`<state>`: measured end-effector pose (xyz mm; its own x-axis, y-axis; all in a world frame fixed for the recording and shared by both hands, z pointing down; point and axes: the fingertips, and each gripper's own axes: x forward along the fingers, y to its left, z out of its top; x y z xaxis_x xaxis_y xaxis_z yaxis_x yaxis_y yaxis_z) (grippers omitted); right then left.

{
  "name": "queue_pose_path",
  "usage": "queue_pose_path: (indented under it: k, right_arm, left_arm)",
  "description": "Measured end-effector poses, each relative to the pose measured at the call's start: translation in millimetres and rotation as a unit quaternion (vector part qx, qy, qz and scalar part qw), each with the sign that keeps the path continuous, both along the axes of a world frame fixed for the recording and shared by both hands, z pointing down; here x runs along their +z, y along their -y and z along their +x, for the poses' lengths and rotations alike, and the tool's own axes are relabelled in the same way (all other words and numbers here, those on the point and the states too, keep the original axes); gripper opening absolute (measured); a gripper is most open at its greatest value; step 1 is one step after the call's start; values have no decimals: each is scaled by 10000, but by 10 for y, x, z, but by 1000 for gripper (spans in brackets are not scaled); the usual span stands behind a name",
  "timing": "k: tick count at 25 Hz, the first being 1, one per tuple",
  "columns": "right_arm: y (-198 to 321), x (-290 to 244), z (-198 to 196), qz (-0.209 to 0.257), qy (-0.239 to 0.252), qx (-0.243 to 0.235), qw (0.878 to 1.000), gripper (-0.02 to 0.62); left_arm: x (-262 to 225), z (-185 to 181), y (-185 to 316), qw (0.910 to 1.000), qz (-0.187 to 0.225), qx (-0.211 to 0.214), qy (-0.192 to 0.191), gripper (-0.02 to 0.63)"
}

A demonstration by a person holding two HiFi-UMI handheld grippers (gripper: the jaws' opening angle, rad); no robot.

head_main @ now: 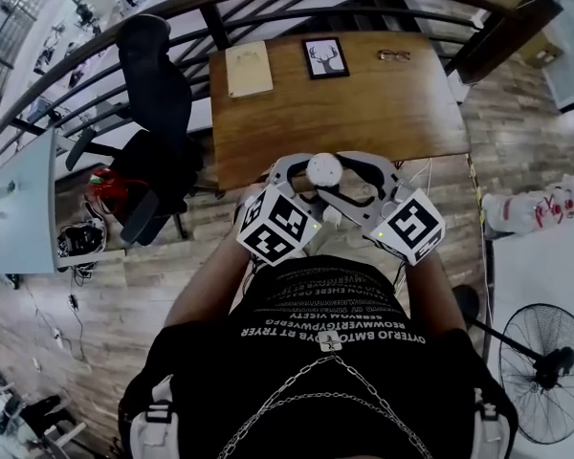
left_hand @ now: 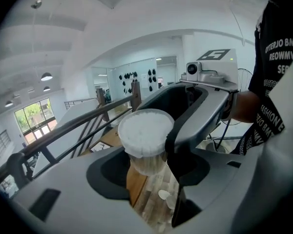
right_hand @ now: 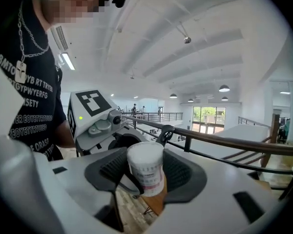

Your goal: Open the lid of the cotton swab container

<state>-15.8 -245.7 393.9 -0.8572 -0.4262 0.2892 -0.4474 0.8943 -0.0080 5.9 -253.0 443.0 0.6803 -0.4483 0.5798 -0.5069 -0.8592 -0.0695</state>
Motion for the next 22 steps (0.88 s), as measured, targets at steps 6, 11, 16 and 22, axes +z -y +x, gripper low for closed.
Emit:
queue_pose_path:
  k: [6, 11, 16, 22]
  right_arm:
    - [-21, 117, -54, -107, -508, -63, 9986, 236]
    - [-53, 131, -130, 398, -1026, -139, 9938, 235]
    - [-35, 104, -181, 1113, -1488, -214, 9824, 238]
    - [-26, -197, -113, 779, 92, -89, 9969, 244]
  left_arm:
    - [99, -71, -22, 9999, -73, -16, 154, 255]
    - [176, -89, -49, 9995, -213, 114, 226, 249]
    - [228, -88, -19, 9988, -439, 192, 125, 250]
    - [112, -24, 33, 9993, -254, 51, -264, 259]
